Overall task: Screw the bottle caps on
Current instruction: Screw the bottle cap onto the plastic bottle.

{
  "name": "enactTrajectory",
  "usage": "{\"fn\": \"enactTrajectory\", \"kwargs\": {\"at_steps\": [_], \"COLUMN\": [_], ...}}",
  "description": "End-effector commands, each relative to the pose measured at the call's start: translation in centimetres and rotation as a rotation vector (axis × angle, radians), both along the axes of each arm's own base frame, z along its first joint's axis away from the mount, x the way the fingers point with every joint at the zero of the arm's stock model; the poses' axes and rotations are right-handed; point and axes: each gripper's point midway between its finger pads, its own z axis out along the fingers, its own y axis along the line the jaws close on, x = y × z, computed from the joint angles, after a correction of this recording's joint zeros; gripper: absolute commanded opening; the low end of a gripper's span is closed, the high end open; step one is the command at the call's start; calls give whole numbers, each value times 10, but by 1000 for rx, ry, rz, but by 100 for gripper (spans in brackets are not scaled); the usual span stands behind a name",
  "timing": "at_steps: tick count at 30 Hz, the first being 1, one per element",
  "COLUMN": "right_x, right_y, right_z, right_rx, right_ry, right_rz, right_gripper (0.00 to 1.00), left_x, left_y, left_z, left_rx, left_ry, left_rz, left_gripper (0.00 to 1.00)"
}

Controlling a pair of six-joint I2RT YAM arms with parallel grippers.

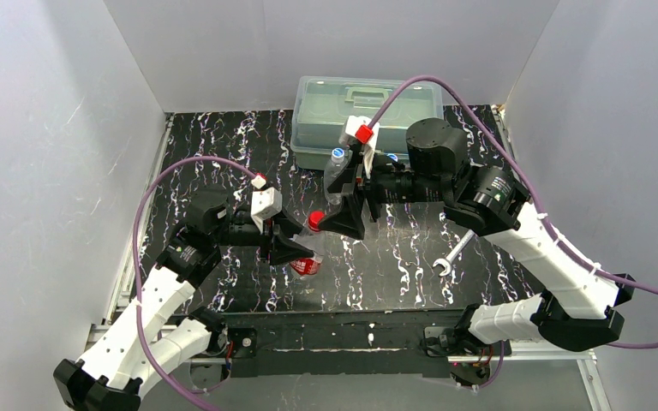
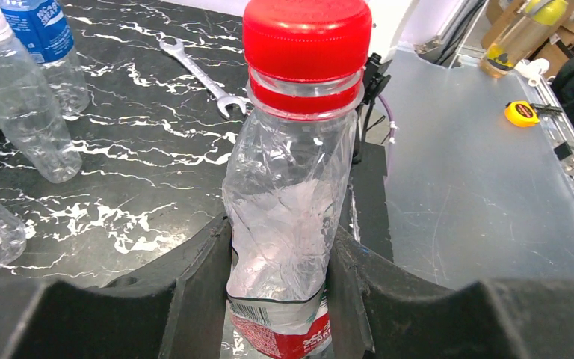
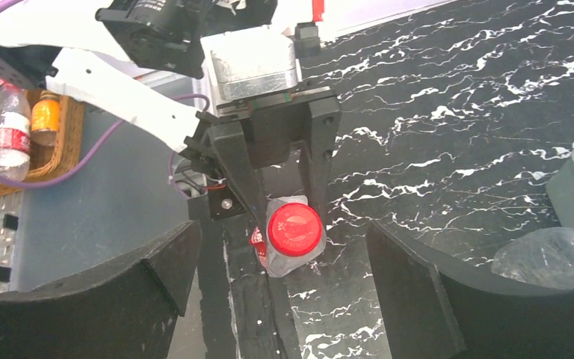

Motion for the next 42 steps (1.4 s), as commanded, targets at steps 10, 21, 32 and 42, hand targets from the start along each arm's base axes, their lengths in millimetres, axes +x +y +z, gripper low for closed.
{"fn": "enactTrajectory", "kwargs": {"at_steps": [10,21,32,42], "right_x": [-17,-14,-10,-11], "right_y": [1,7,16,19], "right_z": [12,2,-10,-18], "right_rx": [27,-10,-42,-60], "right_ry": [-22,-1,25,41], "right_rz": [106,117,127,138], "right_gripper": [83,78,73,68], "left_x": [-18,-20,-22,-21], "left_y": [0,1,2,1], "left_z": [26,24,23,20], "left_rx": [-56,-60,-50,-47], "left_ry": [-44,-49,-31,-26], "left_rz": [-93,-100,-95,-91], "left_gripper": [0,0,0,0]}}
